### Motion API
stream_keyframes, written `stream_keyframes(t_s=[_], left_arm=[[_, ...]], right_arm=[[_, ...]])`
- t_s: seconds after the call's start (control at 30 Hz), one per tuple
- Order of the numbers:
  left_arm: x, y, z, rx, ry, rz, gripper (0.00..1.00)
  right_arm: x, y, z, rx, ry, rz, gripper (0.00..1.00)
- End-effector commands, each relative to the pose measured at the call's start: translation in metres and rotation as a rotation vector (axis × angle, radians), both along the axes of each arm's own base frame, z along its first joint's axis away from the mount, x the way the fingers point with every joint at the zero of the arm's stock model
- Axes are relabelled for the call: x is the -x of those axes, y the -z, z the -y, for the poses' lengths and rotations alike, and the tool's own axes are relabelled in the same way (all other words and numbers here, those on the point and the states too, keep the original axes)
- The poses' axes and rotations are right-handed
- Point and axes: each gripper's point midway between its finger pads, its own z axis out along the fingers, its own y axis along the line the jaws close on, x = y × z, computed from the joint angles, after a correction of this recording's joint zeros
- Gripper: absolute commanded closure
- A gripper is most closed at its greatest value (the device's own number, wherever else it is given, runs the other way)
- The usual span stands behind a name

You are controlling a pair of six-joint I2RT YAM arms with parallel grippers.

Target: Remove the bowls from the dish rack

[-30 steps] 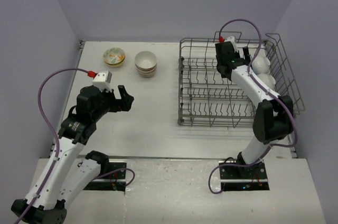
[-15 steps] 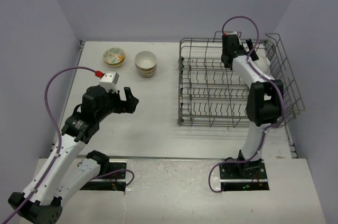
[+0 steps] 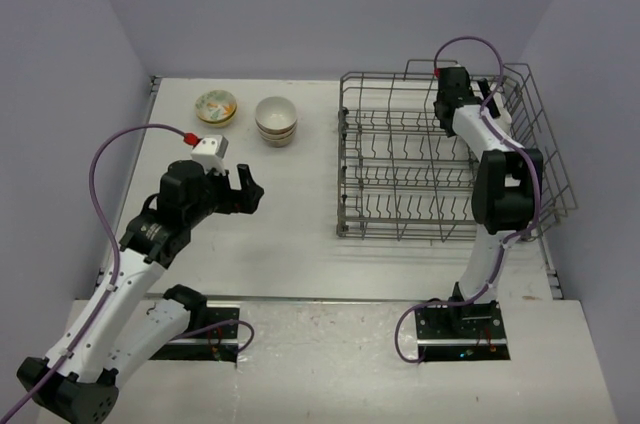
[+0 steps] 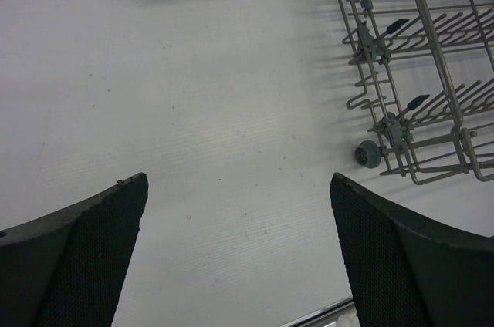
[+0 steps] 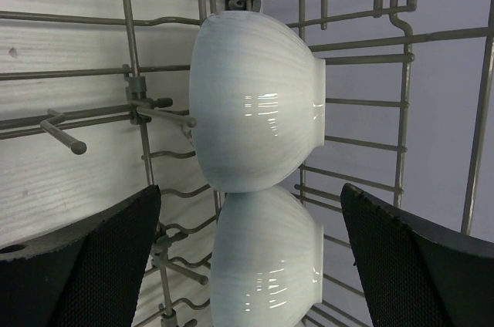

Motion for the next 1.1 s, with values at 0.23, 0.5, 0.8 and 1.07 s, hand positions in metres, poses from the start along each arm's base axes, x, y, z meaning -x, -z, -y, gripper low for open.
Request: stream_keyframes(t_s=[0.23,0.5,0.8,1.07], left_arm=[[-0.008,-0.007,0.002,-0.016,0.010,0.039,0.00],[-0.007,-0.004,0.004,-0.016,0.026,0.030,0.00],[-0.006,-0.004,0.007,-0.012,0.041,0.028,0.00],[-0.006,-0.003,0.009,-0.010,0.052,0.024,0.00]], right_arm=[[-0.015,-0.005,0.012,-0.025,-0.020,0.018,0.01],[-0.017,-0.004,0.025,0.023,-0.002,0.032,0.01],[-0.020,-0.008,0.035,0.108,0.011,0.062,0.01],[-0.019,-0.020,0.038,0.137,0.024,0.104,0.01]])
